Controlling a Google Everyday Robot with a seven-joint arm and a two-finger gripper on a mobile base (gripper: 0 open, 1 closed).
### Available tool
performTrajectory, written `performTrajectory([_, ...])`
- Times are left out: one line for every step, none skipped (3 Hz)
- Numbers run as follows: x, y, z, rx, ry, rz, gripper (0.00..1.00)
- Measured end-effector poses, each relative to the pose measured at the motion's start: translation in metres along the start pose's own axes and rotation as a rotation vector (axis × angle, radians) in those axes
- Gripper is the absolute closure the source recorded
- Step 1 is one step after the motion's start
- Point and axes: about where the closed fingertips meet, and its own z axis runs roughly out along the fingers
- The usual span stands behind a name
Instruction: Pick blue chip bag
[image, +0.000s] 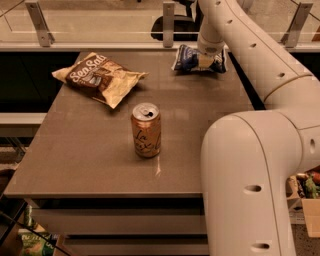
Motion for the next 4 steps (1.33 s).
performTrajectory([0.0000, 0.0000, 0.0000, 0.000, 0.000, 0.000, 1.00])
performTrajectory([-0.0001, 0.0002, 0.0005, -0.001, 0.000, 0.000, 1.00])
performTrajectory([-0.0001, 0.0002, 0.0005, -0.001, 0.000, 0.000, 1.00])
performTrajectory([-0.0001, 0.0002, 0.0005, -0.001, 0.000, 0.000, 0.82])
